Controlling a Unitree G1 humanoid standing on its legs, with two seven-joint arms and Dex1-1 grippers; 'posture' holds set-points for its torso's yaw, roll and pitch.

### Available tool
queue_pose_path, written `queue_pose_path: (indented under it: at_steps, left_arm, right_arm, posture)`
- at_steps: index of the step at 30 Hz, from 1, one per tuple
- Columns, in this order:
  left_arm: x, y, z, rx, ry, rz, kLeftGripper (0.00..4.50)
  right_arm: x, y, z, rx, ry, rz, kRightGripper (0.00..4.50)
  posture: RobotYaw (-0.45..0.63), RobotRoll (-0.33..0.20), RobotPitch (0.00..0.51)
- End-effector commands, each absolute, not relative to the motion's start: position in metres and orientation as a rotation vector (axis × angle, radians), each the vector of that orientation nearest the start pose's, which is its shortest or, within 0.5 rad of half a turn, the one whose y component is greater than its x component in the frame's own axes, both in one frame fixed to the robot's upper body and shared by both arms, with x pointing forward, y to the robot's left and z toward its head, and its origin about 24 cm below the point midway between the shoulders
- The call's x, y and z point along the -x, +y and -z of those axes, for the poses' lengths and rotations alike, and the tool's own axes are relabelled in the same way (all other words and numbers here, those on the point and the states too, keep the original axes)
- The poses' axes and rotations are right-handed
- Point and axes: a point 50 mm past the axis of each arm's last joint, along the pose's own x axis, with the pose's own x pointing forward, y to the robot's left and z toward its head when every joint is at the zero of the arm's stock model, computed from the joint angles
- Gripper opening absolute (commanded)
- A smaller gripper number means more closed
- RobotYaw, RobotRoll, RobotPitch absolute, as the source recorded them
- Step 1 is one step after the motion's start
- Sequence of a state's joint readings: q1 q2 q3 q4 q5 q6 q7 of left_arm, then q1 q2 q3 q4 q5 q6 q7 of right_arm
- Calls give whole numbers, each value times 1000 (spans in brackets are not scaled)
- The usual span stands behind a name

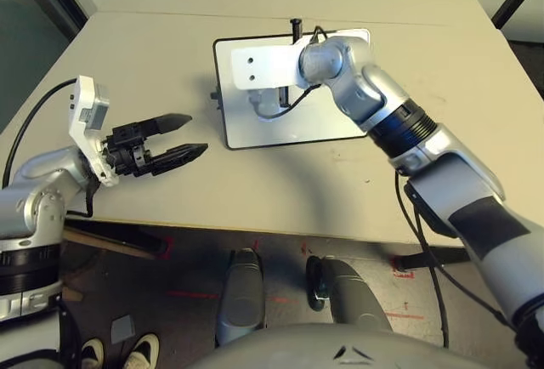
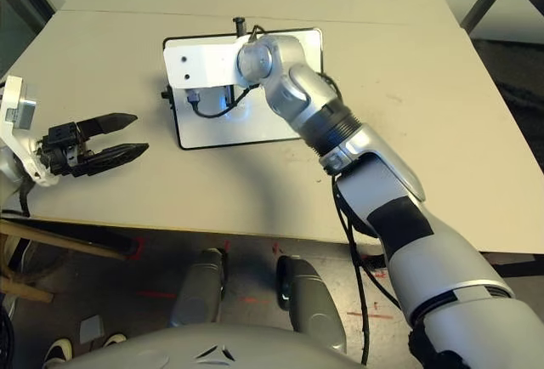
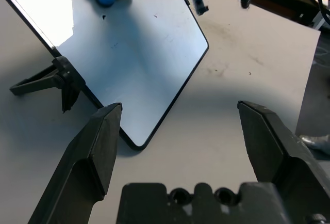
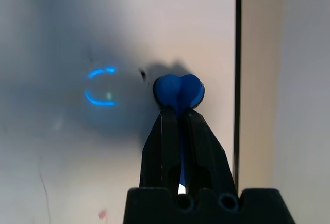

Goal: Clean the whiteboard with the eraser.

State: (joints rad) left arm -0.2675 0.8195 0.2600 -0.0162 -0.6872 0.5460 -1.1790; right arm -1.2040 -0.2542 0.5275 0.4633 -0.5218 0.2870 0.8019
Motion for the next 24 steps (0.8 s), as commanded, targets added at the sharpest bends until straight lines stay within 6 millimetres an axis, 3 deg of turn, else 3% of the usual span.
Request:
queue_pose_path:
  at_steps: [1, 6, 11, 24]
  left_arm:
    - [-264, 260, -169, 7, 130, 1067, 4500]
    - [-271, 256, -168, 5, 128, 1092, 4500]
    - [-271, 257, -169, 0, 127, 1096, 4500]
    - [-250, 267, -170, 2, 140, 1033, 4500]
  right_arm:
    - [-376, -48, -239, 1312, 5, -756, 14]
    - [-378, -70, -239, 1311, 54, -705, 14]
    - [-377, -73, -239, 1306, 60, -699, 14]
    - [-367, -17, -236, 1295, -48, -843, 14]
  posture:
    - [273, 0, 154]
    - [250, 0, 154]
    - [256, 0, 153]
    - [361, 0, 150]
